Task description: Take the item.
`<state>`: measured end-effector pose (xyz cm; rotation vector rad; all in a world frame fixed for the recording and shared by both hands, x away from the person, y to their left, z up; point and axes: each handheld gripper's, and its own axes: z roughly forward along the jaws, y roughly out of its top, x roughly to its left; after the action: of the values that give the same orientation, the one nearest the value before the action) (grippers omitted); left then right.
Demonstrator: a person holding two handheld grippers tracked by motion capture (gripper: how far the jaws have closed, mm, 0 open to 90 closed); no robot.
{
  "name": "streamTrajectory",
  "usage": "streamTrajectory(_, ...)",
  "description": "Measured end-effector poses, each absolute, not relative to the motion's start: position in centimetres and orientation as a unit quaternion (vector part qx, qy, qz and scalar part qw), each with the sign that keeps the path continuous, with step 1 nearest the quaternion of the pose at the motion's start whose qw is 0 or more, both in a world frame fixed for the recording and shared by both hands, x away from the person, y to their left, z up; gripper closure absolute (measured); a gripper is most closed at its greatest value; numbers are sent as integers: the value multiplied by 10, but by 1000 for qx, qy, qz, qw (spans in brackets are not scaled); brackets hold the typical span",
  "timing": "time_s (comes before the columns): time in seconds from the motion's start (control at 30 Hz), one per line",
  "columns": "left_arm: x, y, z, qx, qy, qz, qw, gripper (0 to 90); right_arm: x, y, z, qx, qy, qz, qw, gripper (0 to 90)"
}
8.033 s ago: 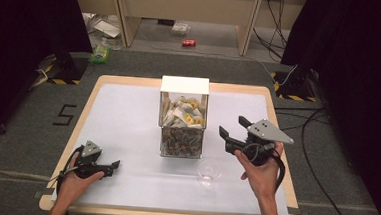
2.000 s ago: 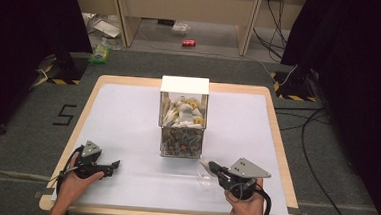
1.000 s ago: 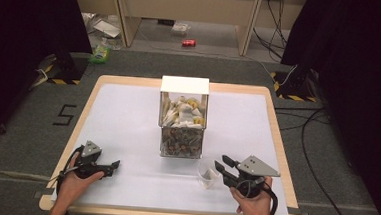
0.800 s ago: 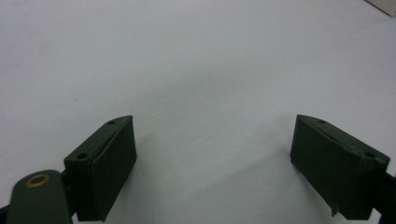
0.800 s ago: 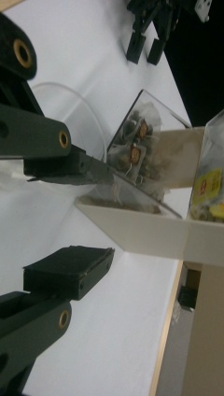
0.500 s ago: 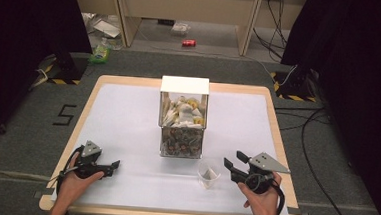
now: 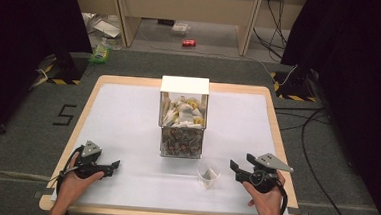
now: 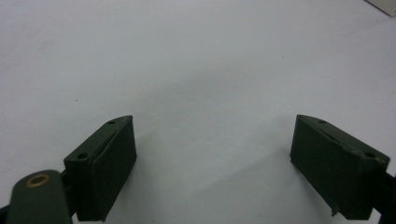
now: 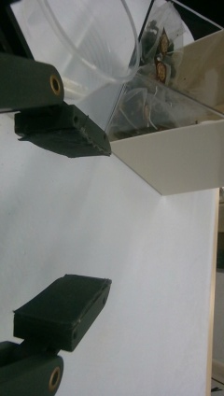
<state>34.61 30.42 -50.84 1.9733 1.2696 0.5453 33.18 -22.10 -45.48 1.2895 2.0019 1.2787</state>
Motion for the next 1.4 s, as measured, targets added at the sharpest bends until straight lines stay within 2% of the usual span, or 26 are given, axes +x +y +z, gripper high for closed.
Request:
streamTrajectory(0.7, 346, 304, -508, 765, 492, 211, 358, 135, 327, -231, -472, 488, 729, 438, 196, 167)
streamTrajectory(1.4, 346, 304, -508, 765, 492, 211, 358, 135, 304, -238, -481, 484, 746, 414, 197, 169)
